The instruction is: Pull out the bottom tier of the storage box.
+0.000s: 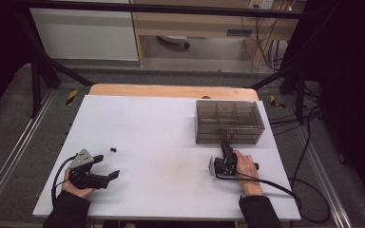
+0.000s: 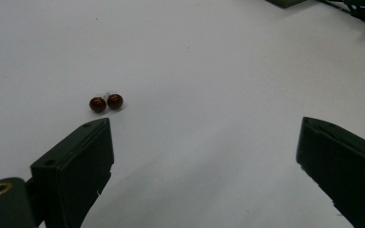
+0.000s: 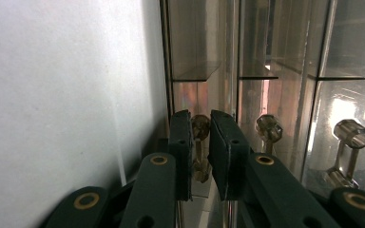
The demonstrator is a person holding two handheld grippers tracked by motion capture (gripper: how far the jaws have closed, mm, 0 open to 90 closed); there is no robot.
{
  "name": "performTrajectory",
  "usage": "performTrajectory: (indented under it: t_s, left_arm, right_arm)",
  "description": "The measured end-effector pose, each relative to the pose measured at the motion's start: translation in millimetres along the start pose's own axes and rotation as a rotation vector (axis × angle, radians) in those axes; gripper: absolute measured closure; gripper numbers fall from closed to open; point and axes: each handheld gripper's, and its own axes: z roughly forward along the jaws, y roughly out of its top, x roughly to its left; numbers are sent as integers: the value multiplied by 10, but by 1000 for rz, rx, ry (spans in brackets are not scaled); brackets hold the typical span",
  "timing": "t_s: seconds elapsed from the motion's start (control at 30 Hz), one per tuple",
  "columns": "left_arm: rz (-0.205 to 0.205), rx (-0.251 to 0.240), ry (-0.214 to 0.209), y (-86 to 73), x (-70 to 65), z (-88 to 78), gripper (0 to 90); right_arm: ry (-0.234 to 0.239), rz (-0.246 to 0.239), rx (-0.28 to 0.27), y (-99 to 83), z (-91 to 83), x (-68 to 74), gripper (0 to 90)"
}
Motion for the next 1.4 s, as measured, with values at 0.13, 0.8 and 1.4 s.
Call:
performTrajectory:
  t_s: [0.13,0.8,1.4]
  left_arm:
    - [-1,-1,0,0,1,-1,48]
    - [0,-1,-1,0,-5,-1,49]
    - [2,0,0,1,-7,0,50]
  right_arm:
    - [-5,-15,-4,1,-1,1,803]
    - [17,-22,-4,0,-134,3,797]
    - [36,44,-31,-55,-108,-77,622]
